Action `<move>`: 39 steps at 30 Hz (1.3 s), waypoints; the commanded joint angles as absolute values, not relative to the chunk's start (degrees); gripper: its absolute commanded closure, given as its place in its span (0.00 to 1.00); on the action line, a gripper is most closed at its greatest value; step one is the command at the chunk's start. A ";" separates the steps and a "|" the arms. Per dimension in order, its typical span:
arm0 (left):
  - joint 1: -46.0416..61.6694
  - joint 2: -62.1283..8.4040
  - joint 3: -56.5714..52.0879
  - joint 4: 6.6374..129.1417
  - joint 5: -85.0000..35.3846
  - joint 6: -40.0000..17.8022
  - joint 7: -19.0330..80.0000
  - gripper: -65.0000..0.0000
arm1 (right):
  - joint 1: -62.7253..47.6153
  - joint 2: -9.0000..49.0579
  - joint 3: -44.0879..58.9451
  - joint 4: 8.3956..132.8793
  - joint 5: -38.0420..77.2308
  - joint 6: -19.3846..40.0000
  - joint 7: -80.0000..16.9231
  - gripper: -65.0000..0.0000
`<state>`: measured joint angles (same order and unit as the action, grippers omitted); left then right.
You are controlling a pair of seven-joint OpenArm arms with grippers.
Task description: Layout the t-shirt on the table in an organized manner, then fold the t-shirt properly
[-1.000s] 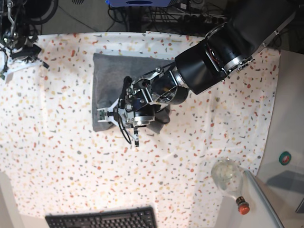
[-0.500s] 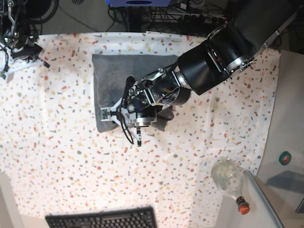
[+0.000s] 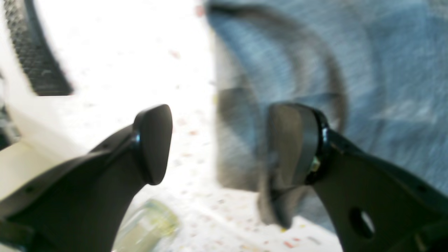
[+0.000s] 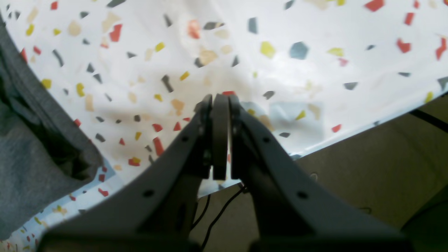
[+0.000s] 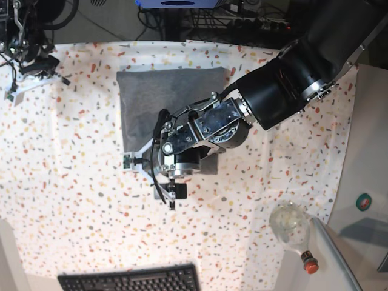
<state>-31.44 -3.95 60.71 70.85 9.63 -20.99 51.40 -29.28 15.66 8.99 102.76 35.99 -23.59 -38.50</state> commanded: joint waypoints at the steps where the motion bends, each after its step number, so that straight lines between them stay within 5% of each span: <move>1: -33.63 -4.35 60.26 74.24 10.15 -20.53 52.26 0.32 | -29.14 16.31 8.92 103.69 35.91 -23.69 -37.58 1.00; 6: -30.29 -8.66 51.82 88.48 9.98 -20.53 55.96 0.41 | -28.53 16.31 8.66 104.13 35.82 -23.69 -37.58 1.00; 7: -27.82 -9.80 47.43 91.56 10.07 -20.53 56.04 0.54 | -28.62 16.40 8.66 104.57 35.82 -23.69 -37.58 1.00; 9: -20.53 -11.65 37.14 97.98 10.07 -20.44 56.04 0.94 | -29.41 16.66 8.92 106.07 35.74 -23.69 -37.58 1.00; 10: -16.48 -12.18 32.22 100.53 10.07 -20.44 55.96 1.00 | -30.20 16.75 9.10 106.95 35.65 -23.69 -37.41 1.00; 16: 10.15 -14.99 6.99 113.63 10.15 -20.44 46.11 1.00 | -39.25 16.84 8.75 113.98 21.85 -18.59 -30.73 1.00; 28: 49.19 -17.10 -5.76 110.46 10.07 -20.09 21.49 1.00 | -62.55 12.44 17.36 113.98 12.88 2.51 -30.02 1.00; 33: 55.69 -17.01 -4.53 105.80 10.07 -20.09 16.48 1.00 | -67.56 12.09 13.67 108.00 12.79 7.87 -30.02 1.00; 39: 48.84 -16.75 1.54 79.60 10.51 -19.74 6.73 1.00 | -55.52 12.35 4.79 82.95 12.70 8.04 -29.05 1.00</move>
